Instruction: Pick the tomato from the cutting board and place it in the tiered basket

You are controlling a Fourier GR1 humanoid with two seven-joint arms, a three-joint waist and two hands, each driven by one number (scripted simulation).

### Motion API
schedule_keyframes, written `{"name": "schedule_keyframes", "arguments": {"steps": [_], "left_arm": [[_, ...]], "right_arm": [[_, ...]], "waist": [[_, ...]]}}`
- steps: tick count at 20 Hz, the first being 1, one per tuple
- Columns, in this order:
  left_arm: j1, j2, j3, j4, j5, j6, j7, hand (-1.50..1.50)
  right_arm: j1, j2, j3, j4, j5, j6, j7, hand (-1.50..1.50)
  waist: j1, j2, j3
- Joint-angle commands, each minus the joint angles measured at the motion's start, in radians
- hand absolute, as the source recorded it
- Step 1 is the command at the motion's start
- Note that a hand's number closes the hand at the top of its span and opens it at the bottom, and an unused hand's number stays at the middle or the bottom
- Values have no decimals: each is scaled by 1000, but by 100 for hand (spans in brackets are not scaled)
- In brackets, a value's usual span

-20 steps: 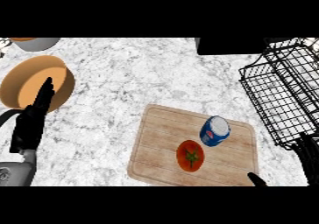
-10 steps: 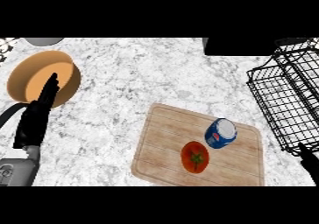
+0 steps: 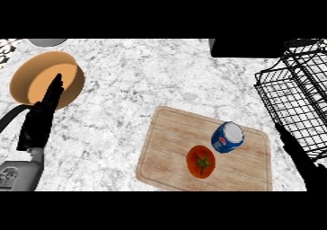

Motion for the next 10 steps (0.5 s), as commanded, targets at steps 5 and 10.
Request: {"name": "schedule_keyframes", "arguments": {"steps": [5, 10], "left_arm": [[40, 2, 23, -5, -4, -13, -27, 0], [-8, -16, 22, 20, -28, -9, 0, 0]], "right_arm": [[-169, 116, 101, 145, 118, 73, 251, -150], [-154, 145, 121, 173, 133, 126, 234, -150]], "waist": [[-2, -2, 2], [-15, -2, 2]]}}
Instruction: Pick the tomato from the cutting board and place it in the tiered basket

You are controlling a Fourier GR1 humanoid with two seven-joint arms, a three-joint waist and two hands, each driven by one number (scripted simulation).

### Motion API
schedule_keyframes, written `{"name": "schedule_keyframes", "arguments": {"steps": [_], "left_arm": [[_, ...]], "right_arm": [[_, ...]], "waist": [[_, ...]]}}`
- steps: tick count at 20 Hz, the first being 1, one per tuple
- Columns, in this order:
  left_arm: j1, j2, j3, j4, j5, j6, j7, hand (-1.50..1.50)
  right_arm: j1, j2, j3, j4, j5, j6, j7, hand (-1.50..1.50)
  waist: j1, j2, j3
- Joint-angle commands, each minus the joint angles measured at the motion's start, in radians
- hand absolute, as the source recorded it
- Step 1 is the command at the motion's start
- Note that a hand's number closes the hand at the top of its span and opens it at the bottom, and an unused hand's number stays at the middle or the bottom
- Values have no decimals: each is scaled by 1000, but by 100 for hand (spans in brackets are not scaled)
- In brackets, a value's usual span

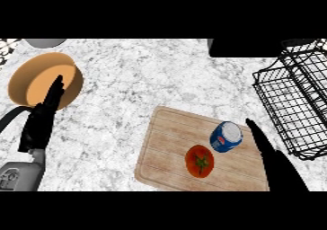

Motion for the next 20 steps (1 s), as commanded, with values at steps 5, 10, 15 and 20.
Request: {"name": "schedule_keyframes", "arguments": {"steps": [5, 10, 15, 20], "left_arm": [[9, 4, 34, 54, 8, -41, -75, 0], [-1, -11, 21, 3, -19, -17, -1, 0], [32, -14, 25, -42, -34, -17, 14, 0], [61, -23, 40, -33, -26, -31, -26, 0]], "right_arm": [[-15, 120, 132, 38, 183, 46, 195, -150], [-26, 168, 157, 68, 279, 109, 232, -150], [-13, 208, 165, 91, 348, 136, 191, -150], [32, 251, 163, 78, 383, 171, 177, -150]], "waist": [[-8, -2, 0], [-5, -3, 0], [-2, -2, 1], [-6, -2, 1]]}}
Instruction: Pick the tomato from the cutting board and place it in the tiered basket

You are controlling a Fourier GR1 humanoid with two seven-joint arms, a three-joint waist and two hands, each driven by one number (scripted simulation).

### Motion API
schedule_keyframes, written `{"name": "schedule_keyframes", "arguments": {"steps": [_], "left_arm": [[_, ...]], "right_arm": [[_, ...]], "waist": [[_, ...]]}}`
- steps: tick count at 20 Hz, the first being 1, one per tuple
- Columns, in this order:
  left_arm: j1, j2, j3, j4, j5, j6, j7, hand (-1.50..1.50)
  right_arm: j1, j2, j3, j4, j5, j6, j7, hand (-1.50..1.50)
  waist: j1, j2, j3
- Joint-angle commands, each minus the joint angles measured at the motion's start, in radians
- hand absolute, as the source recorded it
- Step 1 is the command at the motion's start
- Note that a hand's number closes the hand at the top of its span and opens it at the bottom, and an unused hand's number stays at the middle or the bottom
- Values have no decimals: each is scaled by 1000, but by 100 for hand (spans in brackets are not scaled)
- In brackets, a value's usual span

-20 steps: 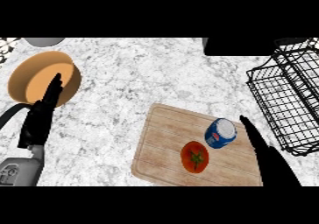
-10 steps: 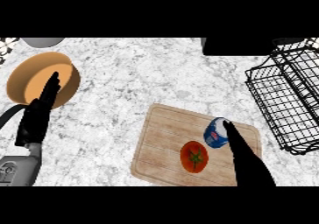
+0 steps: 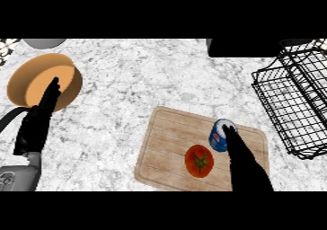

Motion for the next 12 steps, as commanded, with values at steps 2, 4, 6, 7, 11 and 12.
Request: {"name": "schedule_keyframes", "arguments": {"steps": [2, 4, 6, 7, 11, 12], "left_arm": [[21, 21, 32, 1, 15, -30, -35, 0], [-20, 1, 30, 40, 18, -31, -14, 0], [-13, -4, 19, 9, 4, -28, -3, 0], [17, -27, 0, -23, -24, 1, 19, 0], [-32, -45, -3, 35, -39, 2, -15, 0], [-43, -27, 27, 71, -23, -13, -9, 0]], "right_arm": [[-53, 98, -30, 66, 18, 87, 167, -150], [11, 92, -15, 2, 42, 97, 173, -150], [53, 94, -33, 115, 46, 28, 65, -150], [20, 130, -14, 74, 71, 70, 117, -150], [47, 132, 15, 134, 85, 17, 94, -150], [27, 133, -17, 54, 61, 63, 133, -150]], "waist": [[5, 2, 0], [-6, 1, 0], [-2, 2, 1], [0, 0, 1], [-5, 1, 0], [-6, 1, 0]]}}
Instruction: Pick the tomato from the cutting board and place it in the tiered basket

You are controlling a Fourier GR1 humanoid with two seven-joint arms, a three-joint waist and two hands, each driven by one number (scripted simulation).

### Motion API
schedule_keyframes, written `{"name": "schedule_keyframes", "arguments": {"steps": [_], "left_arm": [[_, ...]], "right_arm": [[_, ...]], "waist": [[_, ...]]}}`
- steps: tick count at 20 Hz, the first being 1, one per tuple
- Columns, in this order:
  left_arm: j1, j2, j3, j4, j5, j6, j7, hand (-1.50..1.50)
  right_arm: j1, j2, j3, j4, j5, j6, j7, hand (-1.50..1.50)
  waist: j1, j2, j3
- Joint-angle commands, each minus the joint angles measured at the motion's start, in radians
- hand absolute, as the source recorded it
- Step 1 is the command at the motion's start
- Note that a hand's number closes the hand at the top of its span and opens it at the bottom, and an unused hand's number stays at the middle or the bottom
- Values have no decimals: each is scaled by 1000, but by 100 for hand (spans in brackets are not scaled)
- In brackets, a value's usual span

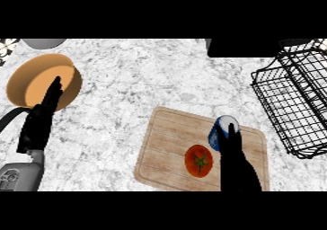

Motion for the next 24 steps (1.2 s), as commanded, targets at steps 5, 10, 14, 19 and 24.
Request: {"name": "schedule_keyframes", "arguments": {"steps": [5, 10, 14, 19, 24], "left_arm": [[58, -3, -5, -105, -2, -25, 47, 0], [-8, 13, 48, 3, 15, -50, 2, 0], [-9, 14, 51, -20, 14, -66, 20, 0], [31, -24, 33, -31, -17, -45, -1, 0], [21, -35, 47, -23, -24, -34, -1, 0]], "right_arm": [[-10, 24, -68, 98, -42, 8, 59, -150], [-82, 24, -34, 130, -75, -16, 115, -150], [-71, 25, -80, 268, -132, -72, -13, -150], [-65, 25, -65, 288, -213, 11, -23, 150], [-125, 12, 18, 350, -82, 56, -71, 150]], "waist": [[8, 4, 4], [3, 5, 3], [4, 5, 3], [6, 5, 3], [5, 4, 3]]}}
